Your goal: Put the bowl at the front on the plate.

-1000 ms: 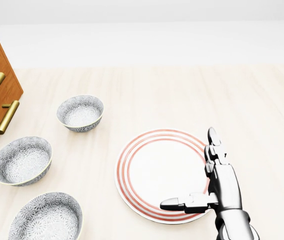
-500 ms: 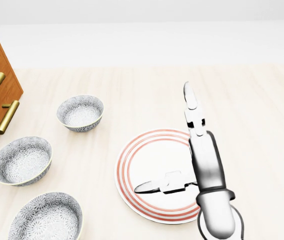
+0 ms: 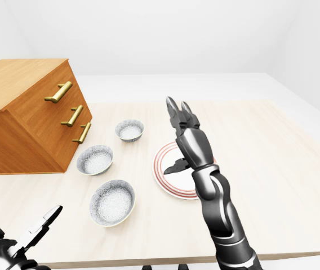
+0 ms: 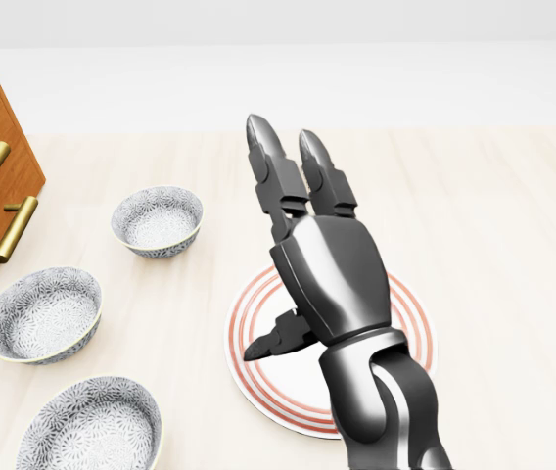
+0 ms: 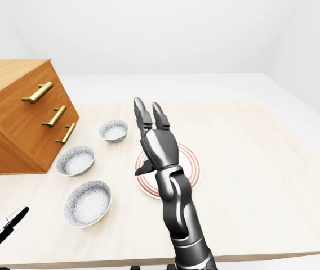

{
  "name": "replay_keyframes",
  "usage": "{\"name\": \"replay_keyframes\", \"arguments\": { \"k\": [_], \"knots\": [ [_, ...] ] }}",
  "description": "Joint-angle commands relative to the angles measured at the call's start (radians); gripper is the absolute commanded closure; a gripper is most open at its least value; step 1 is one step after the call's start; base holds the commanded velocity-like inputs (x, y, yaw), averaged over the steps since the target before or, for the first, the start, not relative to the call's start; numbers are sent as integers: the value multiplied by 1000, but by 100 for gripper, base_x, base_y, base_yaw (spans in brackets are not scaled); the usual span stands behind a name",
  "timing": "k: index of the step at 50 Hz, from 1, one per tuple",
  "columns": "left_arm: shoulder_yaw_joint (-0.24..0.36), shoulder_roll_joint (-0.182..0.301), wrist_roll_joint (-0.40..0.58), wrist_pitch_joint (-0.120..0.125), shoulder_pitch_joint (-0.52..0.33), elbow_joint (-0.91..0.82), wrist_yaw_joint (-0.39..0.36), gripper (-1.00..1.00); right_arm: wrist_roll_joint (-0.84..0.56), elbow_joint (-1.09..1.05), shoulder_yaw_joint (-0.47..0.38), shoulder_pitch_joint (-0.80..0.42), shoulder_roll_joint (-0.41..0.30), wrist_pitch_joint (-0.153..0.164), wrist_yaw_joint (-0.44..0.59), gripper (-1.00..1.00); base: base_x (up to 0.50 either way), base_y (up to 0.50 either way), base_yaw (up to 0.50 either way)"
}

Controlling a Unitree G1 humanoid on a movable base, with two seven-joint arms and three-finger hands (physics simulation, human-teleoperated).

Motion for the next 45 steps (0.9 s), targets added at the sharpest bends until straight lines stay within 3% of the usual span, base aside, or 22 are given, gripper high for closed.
{"name": "replay_keyframes", "arguments": {
  "k": [1, 4, 11, 14, 31, 45],
  "knots": [
    [7, -4, -5, 0, 4, -19, -6, -100, -259, 26, 12, -36, 32, 0, 67, -100, 0, 0, 0],
    [10, -6, -9, 0, 3, -30, -11, -100, -353, 33, 22, -40, 38, 0, 133, -100, 0, 0, 0],
    [10, -5, -8, 0, 2, -30, -11, -100, -488, 25, 36, -26, 67, 0, 173, -100, 0, 0, 0],
    [15, 0, -15, 0, -5, -37, -7, -100, -585, 29, 53, -32, 84, 0, 261, -100, 0, 0, 0],
    [9, 2, -9, 0, -4, -20, -2, -100, -750, 4, 44, -31, 90, 0, 344, -100, 0, 0, 0],
    [18, -5, -13, 0, 0, -42, -10, -100, -814, 32, 49, -5, 104, 0, 335, -100, 0, 0, 0]
  ]
}}
